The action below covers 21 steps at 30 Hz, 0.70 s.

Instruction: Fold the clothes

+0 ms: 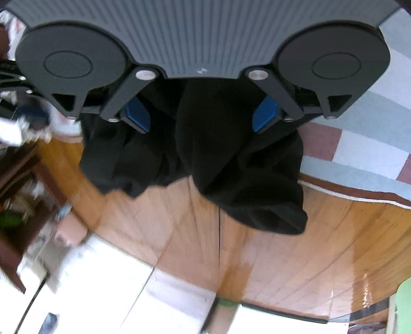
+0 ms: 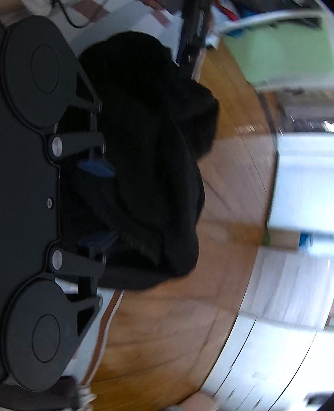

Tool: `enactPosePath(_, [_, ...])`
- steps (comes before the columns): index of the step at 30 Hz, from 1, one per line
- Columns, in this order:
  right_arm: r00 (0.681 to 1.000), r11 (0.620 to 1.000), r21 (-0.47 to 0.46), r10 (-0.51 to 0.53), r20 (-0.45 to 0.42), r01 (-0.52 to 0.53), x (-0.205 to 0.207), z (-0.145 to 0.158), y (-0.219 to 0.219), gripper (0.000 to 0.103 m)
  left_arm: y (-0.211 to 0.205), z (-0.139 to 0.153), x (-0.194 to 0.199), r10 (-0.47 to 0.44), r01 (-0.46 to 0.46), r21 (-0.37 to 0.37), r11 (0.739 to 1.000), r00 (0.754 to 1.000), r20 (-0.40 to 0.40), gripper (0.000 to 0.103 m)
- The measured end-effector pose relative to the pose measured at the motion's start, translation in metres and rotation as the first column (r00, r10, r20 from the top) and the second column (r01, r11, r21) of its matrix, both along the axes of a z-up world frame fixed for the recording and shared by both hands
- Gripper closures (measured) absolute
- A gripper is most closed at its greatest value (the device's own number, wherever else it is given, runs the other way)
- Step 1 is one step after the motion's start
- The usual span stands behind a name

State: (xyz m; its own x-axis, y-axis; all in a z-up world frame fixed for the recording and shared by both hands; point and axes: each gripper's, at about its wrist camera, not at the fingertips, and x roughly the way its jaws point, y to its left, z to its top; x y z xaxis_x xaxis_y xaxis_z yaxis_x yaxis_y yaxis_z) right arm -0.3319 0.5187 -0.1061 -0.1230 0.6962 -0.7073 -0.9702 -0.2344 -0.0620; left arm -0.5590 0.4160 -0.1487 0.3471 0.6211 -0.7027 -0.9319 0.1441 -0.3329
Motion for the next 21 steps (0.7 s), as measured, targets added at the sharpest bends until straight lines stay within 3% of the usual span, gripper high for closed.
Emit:
enactPosePath(2, [0.999,0.999,0.000,0.036,-0.008,-0.036,-0.008,-0.002,0.007,0.022,0.010,-0.013,0.007,0.041,-0.045,-0.052,0.998,0.995,-0.090,0.007])
enactPosePath(4, [0.998,0.998,-0.004,0.064,-0.020,-0.065,-0.014,-0.004,0.012,0.017,0.022,-0.026,0.012,0.044,-0.060,-0.105,0.993,0.987,-0.154,0.007])
enactPosePath(10, [0.995,0.993,-0.067,0.100,-0.016,-0.101,-0.042,-0.029,0.025,0.015,0.044,-0.050,0.021,0.069,-0.087,-0.156,0.984,0.991,-0.118,0.000])
enactPosePath(11, [0.995,0.992,-0.090,0.091,0.032,-0.088,-0.048,-0.040,0.032,0.015,0.046,-0.052,0.024,0.071,-0.092,-0.153,0.984,0.988,-0.138,0.003])
enactPosePath(12, [0.993,0.991,-0.111,0.084,0.081,-0.075,-0.053,-0.051,0.039,0.015,0.044,-0.051,0.026,0.068,-0.090,-0.126,0.988,0.983,-0.170,0.010])
enactPosePath(14, [0.976,0.995,-0.071,0.088,0.199,-0.075,-0.060,-0.068,0.042,0.021,0.040,-0.043,0.030,0.066,-0.083,-0.060,0.995,0.966,-0.249,0.069])
enactPosePath(15, [0.970,0.995,-0.045,0.094,0.223,-0.086,-0.060,-0.071,0.041,0.027,0.038,-0.038,0.028,0.071,-0.083,-0.034,0.996,0.963,-0.261,0.078])
enactPosePath(16, [0.975,0.995,-0.023,0.095,0.203,-0.092,-0.058,-0.065,0.039,0.045,0.035,-0.032,0.022,0.096,-0.100,-0.003,0.995,0.964,-0.249,0.086])
enactPosePath(17, [0.978,0.995,-0.001,0.096,0.183,-0.098,-0.056,-0.060,0.037,0.059,0.033,-0.027,0.013,0.134,-0.135,0.014,0.991,0.965,-0.223,0.088])
enactPosePath(19, [0.984,0.996,0.048,0.069,0.162,-0.077,-0.052,-0.045,0.033,0.079,0.027,-0.015,-0.016,0.251,-0.251,0.019,0.968,0.957,-0.144,0.088])
enactPosePath(21, [0.984,0.993,0.118,-0.003,0.176,-0.018,-0.043,-0.024,0.030,0.080,0.022,-0.004,-0.046,0.355,-0.354,0.022,0.935,0.931,-0.086,0.092])
